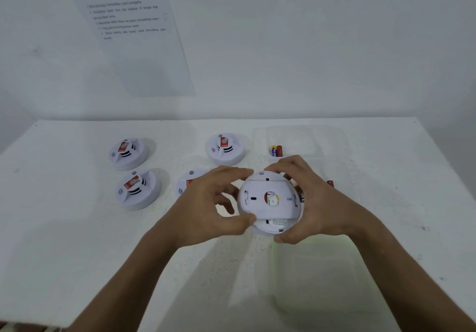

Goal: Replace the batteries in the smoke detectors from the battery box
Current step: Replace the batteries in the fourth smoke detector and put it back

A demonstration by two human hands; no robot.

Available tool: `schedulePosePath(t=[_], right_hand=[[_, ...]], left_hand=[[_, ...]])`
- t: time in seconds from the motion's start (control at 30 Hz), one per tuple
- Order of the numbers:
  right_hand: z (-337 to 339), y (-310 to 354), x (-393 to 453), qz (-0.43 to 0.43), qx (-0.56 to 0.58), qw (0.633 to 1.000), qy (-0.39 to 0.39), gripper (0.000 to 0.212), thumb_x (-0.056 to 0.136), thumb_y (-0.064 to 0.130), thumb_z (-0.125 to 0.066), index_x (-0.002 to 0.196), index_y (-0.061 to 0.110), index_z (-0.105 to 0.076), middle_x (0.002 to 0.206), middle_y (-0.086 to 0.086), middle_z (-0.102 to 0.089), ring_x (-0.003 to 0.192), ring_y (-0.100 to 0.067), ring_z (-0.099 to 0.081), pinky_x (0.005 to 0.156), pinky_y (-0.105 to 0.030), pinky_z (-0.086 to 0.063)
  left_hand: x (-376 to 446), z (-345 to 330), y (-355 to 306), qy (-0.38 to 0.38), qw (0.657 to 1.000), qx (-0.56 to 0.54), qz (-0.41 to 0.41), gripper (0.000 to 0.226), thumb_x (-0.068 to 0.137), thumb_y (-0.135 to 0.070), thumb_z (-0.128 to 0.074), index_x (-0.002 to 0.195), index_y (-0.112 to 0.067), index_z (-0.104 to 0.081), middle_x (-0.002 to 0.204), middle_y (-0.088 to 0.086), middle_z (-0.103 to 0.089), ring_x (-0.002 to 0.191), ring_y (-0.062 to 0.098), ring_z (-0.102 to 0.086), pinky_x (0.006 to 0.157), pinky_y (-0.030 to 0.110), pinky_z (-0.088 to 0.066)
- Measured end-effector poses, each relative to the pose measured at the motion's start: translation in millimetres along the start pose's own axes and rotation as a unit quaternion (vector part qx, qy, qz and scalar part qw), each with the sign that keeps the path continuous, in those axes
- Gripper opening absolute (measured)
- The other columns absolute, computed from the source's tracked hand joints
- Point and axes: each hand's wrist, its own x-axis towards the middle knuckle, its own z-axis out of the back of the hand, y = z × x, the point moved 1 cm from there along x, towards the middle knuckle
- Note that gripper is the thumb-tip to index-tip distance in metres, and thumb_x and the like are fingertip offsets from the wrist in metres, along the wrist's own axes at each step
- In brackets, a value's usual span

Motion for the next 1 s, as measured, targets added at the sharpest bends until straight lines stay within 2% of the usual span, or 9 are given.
schedulePosePath(t=[0.07,0.17,0.2,0.3,0.4,0.53,0.63,0.77,1.0], right_hand=[[0.7,1.6,0.4,0.0,-0.036,0.999,-0.001,0.102,0.052,0.021,-0.095,0.133,0.043,-0.036,0.126,0.017,-0.038,0.113,-0.005,-0.048,0.088,-0.013,-0.048],[-1.1,4.7,2.1,-0.001,-0.011,1.0,0.023,0.111,0.058,0.018,-0.09,0.137,0.056,-0.022,0.129,0.023,-0.039,0.116,-0.002,-0.049,0.091,-0.014,-0.05],[-1.8,6.5,3.0,0.004,0.012,1.0,0.022,0.109,0.058,0.014,-0.089,0.138,0.053,-0.025,0.129,0.021,-0.042,0.117,-0.004,-0.051,0.09,-0.017,-0.052],[-4.6,9.4,5.8,0.032,0.096,0.995,-0.008,0.099,0.057,-0.003,-0.087,0.133,0.036,-0.036,0.12,0.016,-0.052,0.112,-0.011,-0.058,0.085,-0.024,-0.055],[-8.4,7.6,5.6,0.035,0.168,0.985,-0.024,0.1,0.056,-0.017,-0.086,0.132,0.025,-0.036,0.12,0.013,-0.056,0.113,-0.01,-0.061,0.086,-0.025,-0.055],[-11.7,2.6,3.4,0.027,0.188,0.981,-0.03,0.099,0.057,-0.005,-0.088,0.139,0.019,-0.039,0.132,0.011,-0.056,0.127,-0.018,-0.054,0.094,-0.03,-0.053],[-11.9,-0.9,2.4,0.004,0.157,0.987,-0.037,0.103,0.056,0.009,-0.094,0.143,0.025,-0.041,0.139,0.006,-0.055,0.129,-0.021,-0.053,0.099,-0.043,-0.053],[-13.8,-2.3,2.5,-0.01,0.121,0.992,-0.043,0.105,0.055,0.022,-0.096,0.144,0.031,-0.042,0.141,0.004,-0.055,0.127,-0.023,-0.054,0.094,-0.054,-0.053],[-19.6,-0.3,2.3,-0.009,0.091,0.993,-0.073,0.103,0.052,0.031,-0.096,0.141,0.035,-0.044,0.134,0.006,-0.057,0.117,-0.022,-0.059,0.087,-0.052,-0.055]], left_hand=[[-1.2,0.8,-4.6,-0.003,0.998,-0.063,-0.015,0.074,0.068,-0.022,-0.08,0.136,-0.02,-0.05,0.125,-0.003,-0.062,0.101,0.027,-0.065,0.08,0.037,-0.058],[-2.2,1.4,-10.0,-0.019,0.988,-0.151,-0.031,0.076,0.071,-0.008,-0.075,0.14,-0.015,-0.043,0.13,0.007,-0.059,0.103,0.03,-0.064,0.084,0.032,-0.054],[-2.4,2.5,-10.6,-0.031,0.989,-0.14,-0.029,0.077,0.071,-0.01,-0.074,0.141,-0.016,-0.043,0.131,0.005,-0.058,0.106,0.028,-0.063,0.085,0.03,-0.053],[-5.1,2.7,-7.0,-0.029,0.999,0.017,-0.019,0.084,0.066,-0.02,-0.082,0.14,-0.032,-0.042,0.137,-0.014,-0.047,0.118,0.016,-0.053,0.087,0.026,-0.049],[-8.9,-4.5,-5.5,0.007,0.999,0.052,0.01,0.092,0.064,-0.029,-0.088,0.141,-0.042,-0.038,0.134,-0.026,-0.048,0.12,0.006,-0.05,0.088,0.024,-0.048],[-8.3,-3.8,-4.0,0.008,1.0,0.013,0.02,0.088,0.065,-0.033,-0.088,0.14,-0.037,-0.042,0.12,-0.018,-0.063,0.101,0.015,-0.064,0.078,0.03,-0.057],[-9.0,0.6,-4.1,-0.004,0.999,0.032,0.022,0.086,0.06,-0.044,-0.086,0.136,-0.042,-0.045,0.113,-0.02,-0.065,0.091,0.015,-0.064,0.072,0.026,-0.057],[-8.9,4.2,-4.4,-0.016,0.997,0.07,0.01,0.082,0.056,-0.052,-0.084,0.13,-0.048,-0.048,0.104,-0.016,-0.067,0.083,0.017,-0.061,0.067,0.024,-0.056],[-9.4,8.5,1.7,-0.027,0.994,0.104,0.005,0.082,0.054,-0.059,-0.082,0.129,-0.049,-0.05,0.099,-0.01,-0.066,0.078,0.018,-0.058,0.066,0.027,-0.056]])
